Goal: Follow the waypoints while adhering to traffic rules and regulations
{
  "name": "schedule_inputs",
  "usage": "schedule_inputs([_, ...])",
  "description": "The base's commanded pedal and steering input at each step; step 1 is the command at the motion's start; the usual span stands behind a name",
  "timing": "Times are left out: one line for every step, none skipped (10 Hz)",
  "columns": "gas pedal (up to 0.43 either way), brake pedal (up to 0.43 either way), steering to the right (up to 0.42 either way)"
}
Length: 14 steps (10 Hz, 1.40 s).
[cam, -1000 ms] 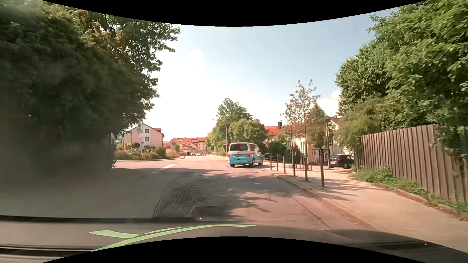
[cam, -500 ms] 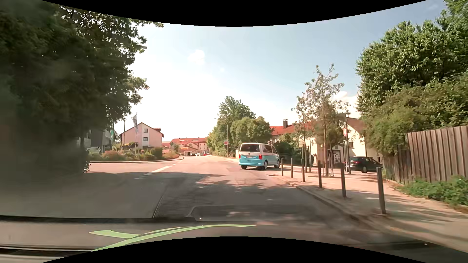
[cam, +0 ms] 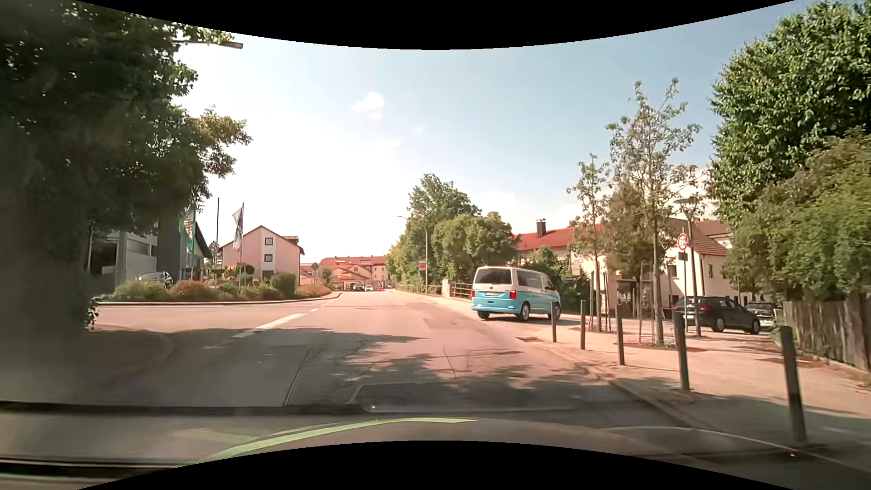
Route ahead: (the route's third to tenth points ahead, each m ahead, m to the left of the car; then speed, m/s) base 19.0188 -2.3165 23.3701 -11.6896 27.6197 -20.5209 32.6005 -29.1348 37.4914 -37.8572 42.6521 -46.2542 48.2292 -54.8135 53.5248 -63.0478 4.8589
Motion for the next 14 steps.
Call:
schedule_inputs([0.098,0.0,-0.015])
schedule_inputs([0.098,0.0,-0.015])
schedule_inputs([0.079,0.0,-0.015])
schedule_inputs([0.0,0.0,-0.013])
schedule_inputs([0.0,0.0,-0.013])
schedule_inputs([0.0,0.0,-0.01])
schedule_inputs([0.0,0.0,0.001])
schedule_inputs([0.0,0.043,0.007])
schedule_inputs([0.0,0.146,0.014])
schedule_inputs([0.0,0.177,0.019])
schedule_inputs([0.0,0.183,0.025])
schedule_inputs([0.0,0.213,0.034])
schedule_inputs([0.0,0.22,0.046])
schedule_inputs([0.0,0.165,0.064])
